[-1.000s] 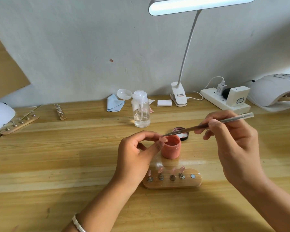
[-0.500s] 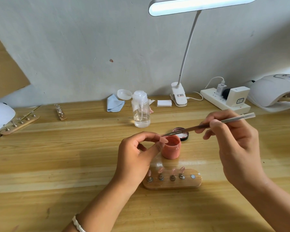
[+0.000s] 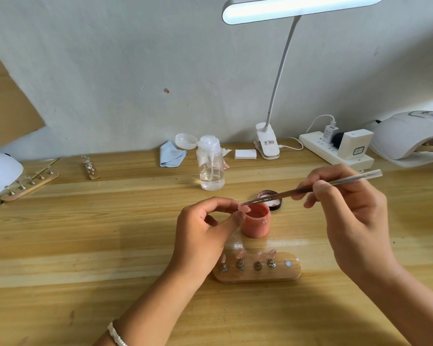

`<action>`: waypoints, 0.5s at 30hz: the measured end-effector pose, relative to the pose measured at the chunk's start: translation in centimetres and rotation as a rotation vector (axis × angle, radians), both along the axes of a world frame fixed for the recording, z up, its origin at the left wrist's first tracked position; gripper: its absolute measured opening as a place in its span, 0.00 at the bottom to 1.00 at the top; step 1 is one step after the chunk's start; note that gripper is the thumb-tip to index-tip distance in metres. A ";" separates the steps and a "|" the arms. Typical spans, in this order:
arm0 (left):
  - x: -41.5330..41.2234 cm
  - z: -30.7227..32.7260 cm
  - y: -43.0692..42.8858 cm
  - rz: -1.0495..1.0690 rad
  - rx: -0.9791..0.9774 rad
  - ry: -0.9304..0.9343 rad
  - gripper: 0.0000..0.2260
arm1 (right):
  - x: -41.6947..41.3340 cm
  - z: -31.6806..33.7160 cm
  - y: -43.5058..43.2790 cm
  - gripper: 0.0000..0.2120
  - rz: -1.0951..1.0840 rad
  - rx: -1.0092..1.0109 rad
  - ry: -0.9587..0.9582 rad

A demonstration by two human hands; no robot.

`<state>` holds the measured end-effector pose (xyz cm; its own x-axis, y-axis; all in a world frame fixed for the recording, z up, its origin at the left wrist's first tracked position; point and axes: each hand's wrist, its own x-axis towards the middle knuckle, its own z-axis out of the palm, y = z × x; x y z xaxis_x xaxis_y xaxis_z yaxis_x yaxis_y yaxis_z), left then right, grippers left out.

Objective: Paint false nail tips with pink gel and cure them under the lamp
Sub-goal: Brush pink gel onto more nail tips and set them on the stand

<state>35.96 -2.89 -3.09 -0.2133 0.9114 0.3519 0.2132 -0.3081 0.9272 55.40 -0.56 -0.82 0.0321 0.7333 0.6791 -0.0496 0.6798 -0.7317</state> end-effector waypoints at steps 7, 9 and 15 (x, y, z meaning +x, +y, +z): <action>-0.1 0.0 -0.1 -0.007 -0.010 0.014 0.08 | 0.4 0.1 0.4 0.06 -0.091 -0.017 0.027; -0.1 0.0 -0.2 -0.008 -0.016 0.014 0.08 | 0.5 0.2 0.4 0.06 -0.080 -0.011 0.047; -0.1 0.0 -0.1 0.001 -0.022 0.037 0.08 | 0.0 0.0 -0.1 0.06 -0.007 0.044 -0.059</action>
